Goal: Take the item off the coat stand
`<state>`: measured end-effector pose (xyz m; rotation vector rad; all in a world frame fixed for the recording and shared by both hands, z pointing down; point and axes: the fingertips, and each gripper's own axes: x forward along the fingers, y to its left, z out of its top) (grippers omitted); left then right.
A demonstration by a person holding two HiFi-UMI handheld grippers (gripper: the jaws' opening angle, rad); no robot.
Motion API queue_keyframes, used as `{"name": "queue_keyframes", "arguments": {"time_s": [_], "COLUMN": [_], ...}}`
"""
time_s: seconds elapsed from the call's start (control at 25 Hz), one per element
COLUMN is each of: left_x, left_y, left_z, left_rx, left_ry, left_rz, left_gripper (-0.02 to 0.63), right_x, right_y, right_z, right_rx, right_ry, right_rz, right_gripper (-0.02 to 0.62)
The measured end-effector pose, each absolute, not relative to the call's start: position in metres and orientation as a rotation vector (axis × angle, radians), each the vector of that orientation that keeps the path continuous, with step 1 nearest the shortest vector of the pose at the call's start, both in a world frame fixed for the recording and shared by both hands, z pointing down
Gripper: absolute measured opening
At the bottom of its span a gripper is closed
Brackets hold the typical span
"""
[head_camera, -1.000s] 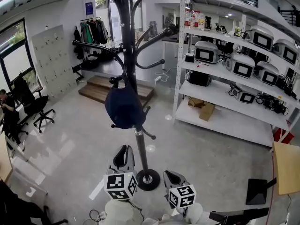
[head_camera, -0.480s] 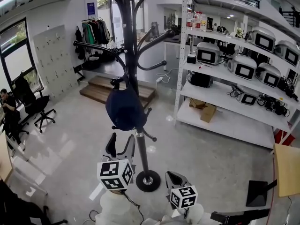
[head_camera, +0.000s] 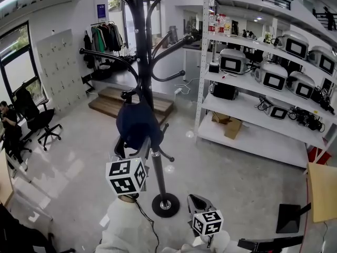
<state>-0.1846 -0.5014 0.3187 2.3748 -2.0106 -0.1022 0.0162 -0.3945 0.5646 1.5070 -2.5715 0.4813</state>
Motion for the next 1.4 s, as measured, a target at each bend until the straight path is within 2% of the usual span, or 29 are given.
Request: {"name": "queue_keyframes", "arguments": {"time_s": [0.32, 0.36, 0.48, 0.68, 0.8, 1.0, 1.2, 1.4], "left_x": [-0.184, -0.185, -0.189, -0.189, -0.194, -0.198, -0.205, -0.205], "left_y": [-0.518, -0.518, -0.519, -0.521, -0.520, -0.517, -0.510, -0.506], "left_z": [0.303, 0.303, 0.304, 0.307, 0.306, 0.304, 0.299, 0.295], "left_rx": [2.349, 2.337, 2.304, 2.295, 2.274, 2.258, 2.227, 2.225], "left_ry": [-2.005, -2.009, -2.057, -2.071, -2.115, -2.143, -2.208, -2.238], "left_rz": [-0.095, -0.095, -0.078, -0.067, -0.061, -0.074, -0.095, -0.099], "left_gripper": [0.335, 0.321, 0.196, 0.182, 0.132, 0.111, 0.028, 0.020], "right_x": [0.032, 0.034, 0.040, 0.045, 0.043, 0.043, 0.043, 0.045], "right_y": [-0.398, -0.398, -0.401, -0.403, -0.403, -0.402, -0.398, -0.396], "right_z": [0.568, 0.568, 0.568, 0.570, 0.569, 0.568, 0.568, 0.569], "right_rx": [1.555, 1.563, 1.585, 1.604, 1.601, 1.608, 1.616, 1.626], "right_ry": [-2.545, -2.542, -2.532, -2.523, -2.525, -2.522, -2.518, -2.514], "right_rz": [0.516, 0.520, 0.528, 0.530, 0.529, 0.531, 0.546, 0.559], "right_gripper": [0.014, 0.014, 0.014, 0.014, 0.014, 0.014, 0.014, 0.014]}}
